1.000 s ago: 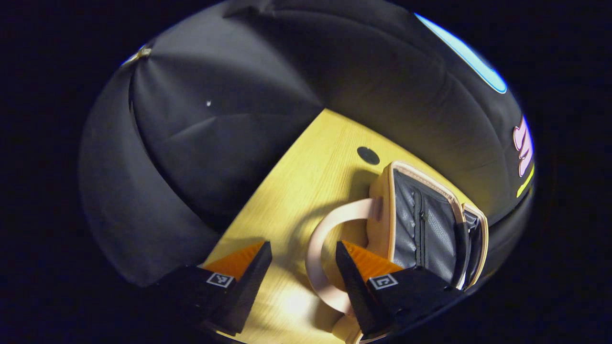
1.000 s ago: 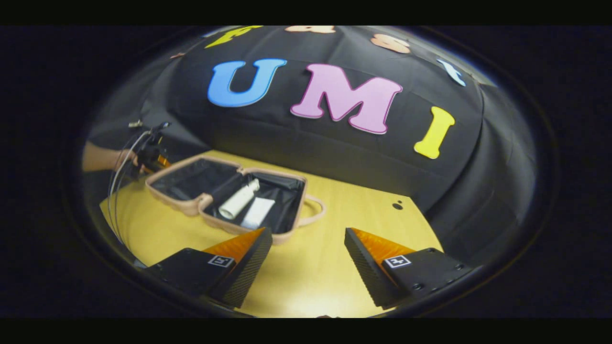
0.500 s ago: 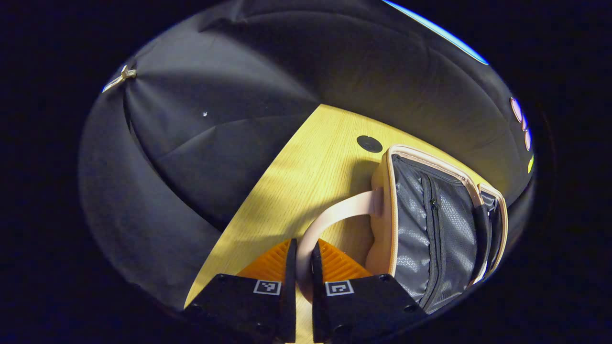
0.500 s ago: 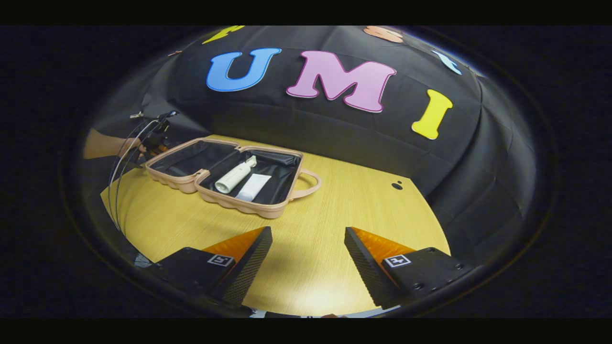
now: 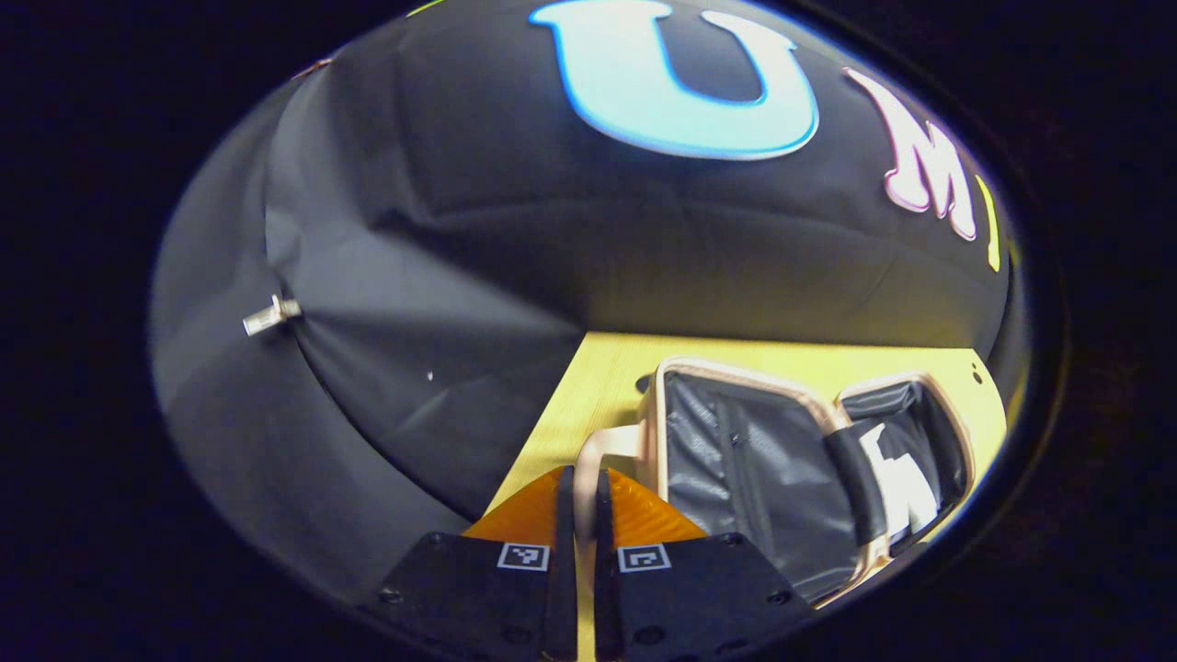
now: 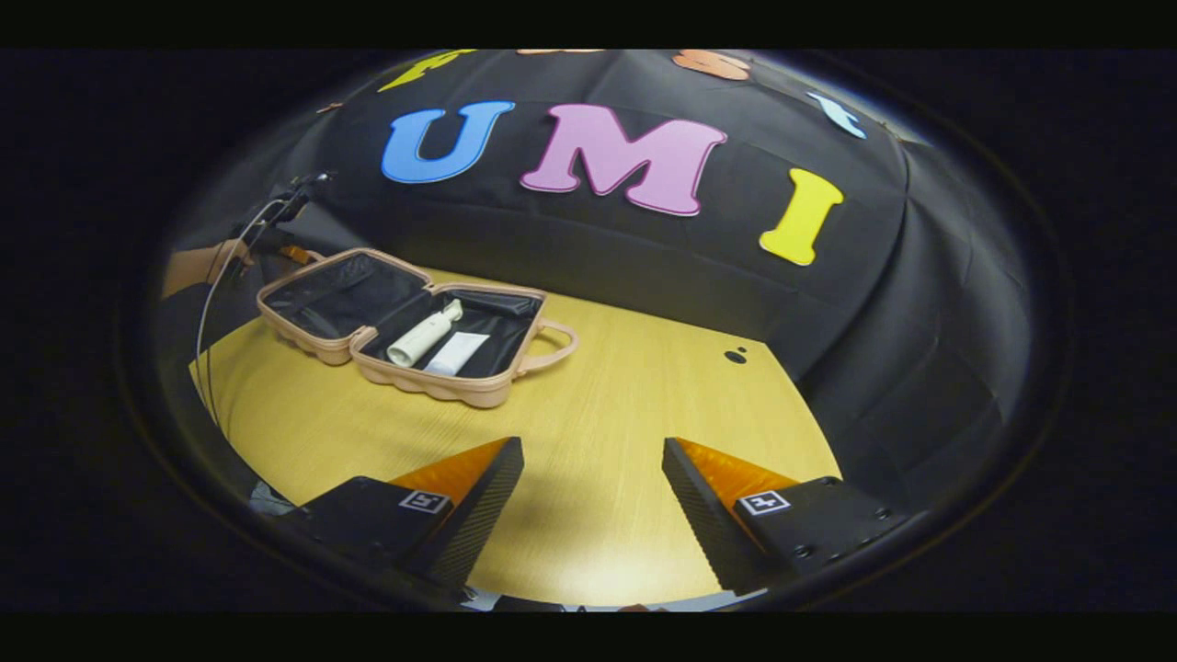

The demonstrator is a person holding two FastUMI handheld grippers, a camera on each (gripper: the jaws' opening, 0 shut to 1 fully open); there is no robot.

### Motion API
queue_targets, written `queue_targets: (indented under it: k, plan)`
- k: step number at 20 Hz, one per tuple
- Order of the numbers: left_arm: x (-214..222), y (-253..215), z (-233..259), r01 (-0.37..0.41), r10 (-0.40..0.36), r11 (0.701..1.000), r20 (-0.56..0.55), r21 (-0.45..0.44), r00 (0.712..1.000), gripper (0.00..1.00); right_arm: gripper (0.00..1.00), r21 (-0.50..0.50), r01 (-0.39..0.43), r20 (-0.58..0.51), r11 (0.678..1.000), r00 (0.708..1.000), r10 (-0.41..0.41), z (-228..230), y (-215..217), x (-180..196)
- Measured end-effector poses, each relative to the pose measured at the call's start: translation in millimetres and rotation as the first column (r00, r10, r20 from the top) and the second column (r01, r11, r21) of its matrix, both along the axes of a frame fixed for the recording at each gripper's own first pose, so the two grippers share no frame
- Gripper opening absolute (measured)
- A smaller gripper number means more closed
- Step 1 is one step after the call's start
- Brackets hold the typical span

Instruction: First open the suitcase, pack the skin care products into it, and then close the suitcase.

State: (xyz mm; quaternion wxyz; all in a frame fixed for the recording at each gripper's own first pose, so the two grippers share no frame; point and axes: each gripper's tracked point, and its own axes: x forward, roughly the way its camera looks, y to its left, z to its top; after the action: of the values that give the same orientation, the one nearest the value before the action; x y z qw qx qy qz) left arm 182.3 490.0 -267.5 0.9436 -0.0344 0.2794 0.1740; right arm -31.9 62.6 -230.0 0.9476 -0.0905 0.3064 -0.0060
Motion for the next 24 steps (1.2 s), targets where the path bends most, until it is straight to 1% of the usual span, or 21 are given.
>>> queue_targets:
  k: [1,2,3,4,6,7,9,12,15,17,18,19,21,22,24]
  plan:
    - [-2.6,-10.4,26.9,0.014,-0.014,1.0,0.033,0.0,0.999,0.13,1.0,-0.001,0.007,0.007,1.0,1.0,-0.007,2.8,-7.4,2.6]
    - [-4.2,-21.8,52.4,0.033,-0.033,0.999,0.062,-0.001,0.998,0.13,1.0,-0.002,0.018,0.014,1.0,1.0,-0.018,6.6,-15.4,5.9]
    - [-5.9,-33.7,79.1,0.049,-0.049,0.999,0.087,-0.001,0.995,0.12,0.97,0.005,0.027,0.021,1.0,0.999,-0.027,10.1,-22.0,9.0]
    - [-4.4,-47.9,101.7,0.069,-0.068,0.998,0.12,-0.005,0.99,0.13,0.97,0.015,0.038,0.03,0.999,0.999,-0.038,14.5,-29.0,12.3]
    - [11.4,-94.4,141.8,0.125,-0.118,0.992,0.19,-0.027,0.975,0.12,0.97,0.03,0.054,0.049,0.998,0.997,-0.055,23.1,-42.7,16.7]
    - [19.3,-125.2,161.4,0.161,-0.147,0.986,0.219,-0.045,0.964,0.12,0.97,0.034,0.06,0.057,0.998,0.996,-0.062,26.6,-50.3,20.1]
    - [39.7,-179.2,184.0,0.229,-0.207,0.972,0.259,-0.06,0.943,0.12,0.97,0.046,0.071,0.068,0.996,0.995,-0.074,32.8,-65.7,25.7]
    - [61.9,-260.8,192.1,0.295,-0.26,0.952,0.302,-0.077,0.917,0.12,0.97,0.085,0.075,0.076,0.994,0.994,-0.082,40.2,-83.7,35.5]
    - [80.2,-341.0,180.0,0.353,-0.3,0.928,0.319,-0.121,0.899,0.12,0.97,0.116,0.086,0.09,0.989,0.991,-0.097,44.5,-106.2,47.1]
    - [89.6,-387.1,154.9,0.372,-0.313,0.916,0.31,-0.151,0.898,0.12,0.97,0.139,0.092,0.096,0.986,0.99,-0.106,45.9,-118.6,54.1]
    - [94.0,-406.1,140.5,0.372,-0.312,0.914,0.307,-0.162,0.899,0.12,1.0,0.154,0.091,0.095,0.984,0.99,-0.106,46.4,-122.9,57.3]
    - [96.6,-426.9,125.3,0.387,-0.327,0.905,0.297,-0.175,0.897,0.13,0.97,0.17,0.08,0.098,0.982,0.99,-0.097,47.3,-125.0,58.2]
    - [101.3,-465.5,89.1,0.417,-0.367,0.888,0.245,-0.195,0.897,0.13,0.97,0.182,0.046,0.109,0.982,0.992,-0.067,49.4,-130.0,60.6]
    - [100.4,-480.3,68.1,0.42,-0.381,0.883,0.201,-0.209,0.902,0.12,0.97,0.177,0.029,0.113,0.984,0.992,-0.049,48.6,-133.1,61.8]
    - [98.7,-497.5,29.7,0.401,-0.379,0.884,0.132,-0.241,0.916,0.12,0.97,0.166,0.006,0.11,0.986,0.994,-0.025,42.7,-139.5,61.3]
